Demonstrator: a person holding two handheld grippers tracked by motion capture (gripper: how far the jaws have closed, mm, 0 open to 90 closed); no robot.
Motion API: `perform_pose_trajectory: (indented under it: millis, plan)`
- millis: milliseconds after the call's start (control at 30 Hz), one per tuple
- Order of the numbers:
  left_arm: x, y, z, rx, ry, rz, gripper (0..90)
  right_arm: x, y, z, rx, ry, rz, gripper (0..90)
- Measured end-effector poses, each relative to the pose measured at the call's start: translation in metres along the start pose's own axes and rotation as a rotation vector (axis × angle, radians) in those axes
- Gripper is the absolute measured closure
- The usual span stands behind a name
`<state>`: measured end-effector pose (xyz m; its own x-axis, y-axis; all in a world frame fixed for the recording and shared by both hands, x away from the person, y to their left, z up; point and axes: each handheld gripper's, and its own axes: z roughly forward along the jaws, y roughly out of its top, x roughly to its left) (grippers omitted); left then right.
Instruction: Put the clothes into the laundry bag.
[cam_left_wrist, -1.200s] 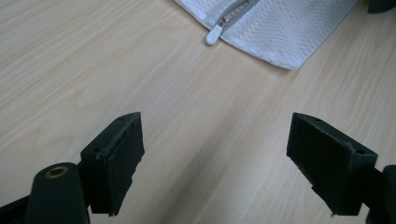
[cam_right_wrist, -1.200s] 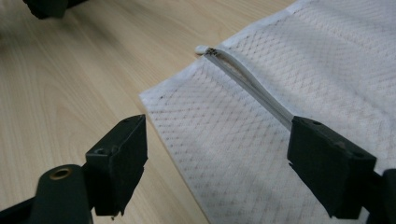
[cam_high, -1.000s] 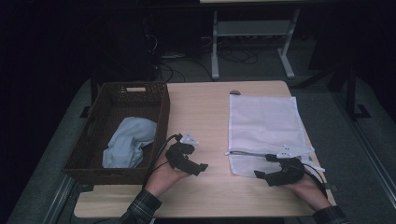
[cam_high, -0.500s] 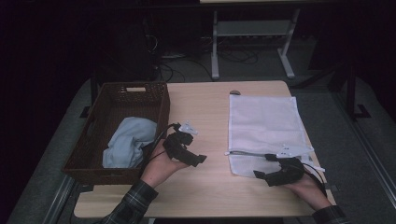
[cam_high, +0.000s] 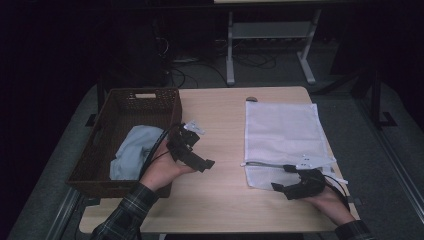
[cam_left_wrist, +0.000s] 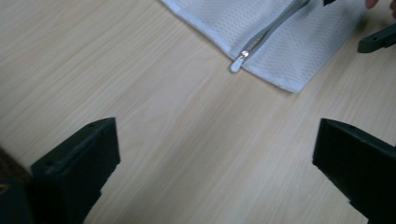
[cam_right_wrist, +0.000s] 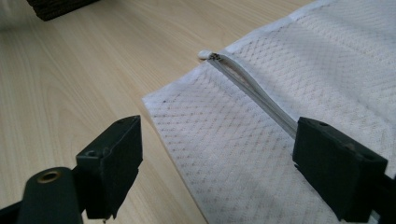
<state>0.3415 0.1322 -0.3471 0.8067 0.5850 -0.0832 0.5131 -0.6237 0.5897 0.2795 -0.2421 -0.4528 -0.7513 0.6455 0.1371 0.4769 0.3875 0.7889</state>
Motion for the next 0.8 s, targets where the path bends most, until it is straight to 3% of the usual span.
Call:
perform_pose_trajectory:
  millis: [233, 500, 800]
  plan:
    - [0.014, 0.001, -0.016, -0.003, 0.012, -0.015, 0.0, 0.0, 0.0, 0.0, 0.0, -0.001, 0.002, 15.6]
    - [0.032, -0.003, -0.034, -0.003, 0.054, -0.029, 0.0, 0.0, 0.0, 0.0, -0.002, 0.001, 0.005, 15.6]
    - [0.059, -0.013, -0.052, 0.0, 0.119, -0.091, 0.0, -0.001, -0.001, 0.0, -0.004, 0.0, 0.01, 15.6]
